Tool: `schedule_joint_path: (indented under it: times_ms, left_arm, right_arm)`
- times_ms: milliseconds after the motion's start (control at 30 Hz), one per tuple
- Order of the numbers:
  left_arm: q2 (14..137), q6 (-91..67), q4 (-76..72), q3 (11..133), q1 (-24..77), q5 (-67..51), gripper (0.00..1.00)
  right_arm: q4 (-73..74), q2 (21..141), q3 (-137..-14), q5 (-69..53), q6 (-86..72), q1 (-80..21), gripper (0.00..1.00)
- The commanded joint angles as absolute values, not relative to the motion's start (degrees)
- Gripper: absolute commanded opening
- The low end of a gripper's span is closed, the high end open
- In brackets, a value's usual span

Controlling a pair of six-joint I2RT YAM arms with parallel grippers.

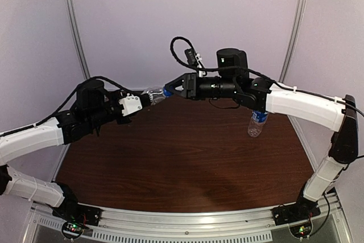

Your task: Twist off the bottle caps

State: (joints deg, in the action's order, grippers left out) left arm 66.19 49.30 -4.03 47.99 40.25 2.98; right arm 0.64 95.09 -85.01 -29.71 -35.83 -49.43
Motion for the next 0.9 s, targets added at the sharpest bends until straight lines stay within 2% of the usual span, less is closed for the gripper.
schedule_joint_path:
  times_ms: [0, 233, 433, 567, 667, 767, 867]
  left_arm:
    - [66.16, 49.95, -6.72, 47.75, 40.29, 3.22, 0.18]
    - [66.24, 49.23, -6.9, 47.74, 40.34, 4.46, 0.18]
    - [66.21, 49.46, -7.12, 47.52, 40.34, 4.48, 0.18]
    - [66.1, 49.58, -7.12, 47.62, 40.34, 4.2, 0.18]
    - [65.89, 49.44, -5.99, 47.9, 40.34, 3.22, 0.18]
    - [65.65, 48.57, 2.34, 49.28, 40.32, -4.14, 0.17]
    - [65.61, 48.26, 15.43, 51.64, 40.34, -16.39, 0.14]
  right_arm:
    - [1.3, 94.87, -85.21, -29.75, -35.6, -49.67, 0.28]
    - [1.85, 94.87, -85.35, -32.01, -35.97, -49.66, 0.37]
    - [3.02, 94.57, -85.31, -31.88, -35.52, -49.66, 0.36]
    - [2.99, 94.79, -85.51, -31.95, -35.18, -49.66, 0.22]
    - [3.1, 94.96, -86.09, -33.36, -33.56, -49.66, 0.0]
    - [5.03, 93.74, -86.55, -35.48, -25.46, -49.66, 0.0]
    - [11.62, 91.45, -86.82, -36.84, -8.65, -50.42, 0.0]
